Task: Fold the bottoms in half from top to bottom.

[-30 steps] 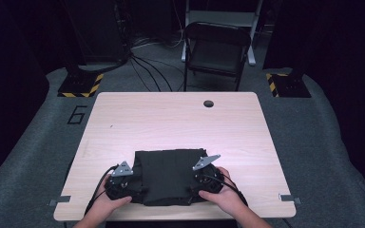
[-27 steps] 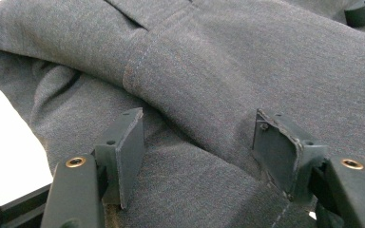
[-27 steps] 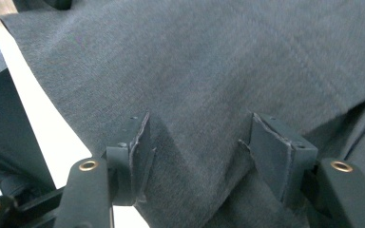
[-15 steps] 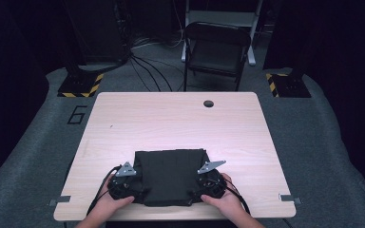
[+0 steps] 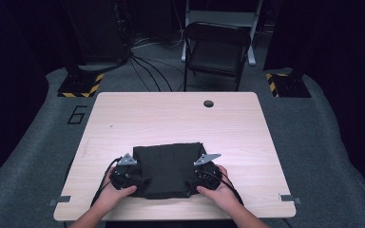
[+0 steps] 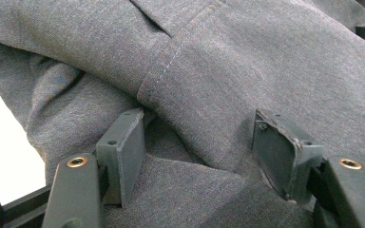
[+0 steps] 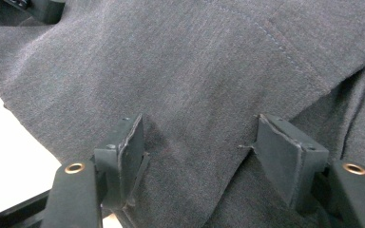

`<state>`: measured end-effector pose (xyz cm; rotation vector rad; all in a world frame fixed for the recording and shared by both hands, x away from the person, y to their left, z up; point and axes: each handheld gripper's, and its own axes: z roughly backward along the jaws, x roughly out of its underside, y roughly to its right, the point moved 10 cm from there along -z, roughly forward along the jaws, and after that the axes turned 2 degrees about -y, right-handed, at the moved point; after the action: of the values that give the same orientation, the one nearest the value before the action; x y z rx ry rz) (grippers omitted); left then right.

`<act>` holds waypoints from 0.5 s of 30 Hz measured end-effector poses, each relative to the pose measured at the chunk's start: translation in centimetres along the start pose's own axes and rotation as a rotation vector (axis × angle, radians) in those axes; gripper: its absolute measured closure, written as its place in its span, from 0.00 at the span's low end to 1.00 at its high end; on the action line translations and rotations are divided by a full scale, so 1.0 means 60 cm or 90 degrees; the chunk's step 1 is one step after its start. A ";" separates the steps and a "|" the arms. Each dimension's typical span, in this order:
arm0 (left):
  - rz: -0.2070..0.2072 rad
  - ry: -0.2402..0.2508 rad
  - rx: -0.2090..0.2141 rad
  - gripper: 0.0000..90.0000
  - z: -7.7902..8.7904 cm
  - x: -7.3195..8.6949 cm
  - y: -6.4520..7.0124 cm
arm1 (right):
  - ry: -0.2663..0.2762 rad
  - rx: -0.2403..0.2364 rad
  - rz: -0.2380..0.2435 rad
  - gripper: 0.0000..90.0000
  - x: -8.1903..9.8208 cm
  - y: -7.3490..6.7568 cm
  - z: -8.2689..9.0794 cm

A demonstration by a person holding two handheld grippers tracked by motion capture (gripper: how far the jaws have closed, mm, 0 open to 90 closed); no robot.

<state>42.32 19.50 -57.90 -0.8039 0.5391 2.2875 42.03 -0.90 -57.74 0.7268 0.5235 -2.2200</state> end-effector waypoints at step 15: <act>0.022 0.050 -0.007 0.40 0.001 0.002 -0.008 | 0.028 0.014 -0.008 0.35 -0.004 0.005 -0.003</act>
<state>42.56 19.88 -58.00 -0.9001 0.5808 2.3001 42.46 -0.90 -57.77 0.7871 0.5274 -2.2293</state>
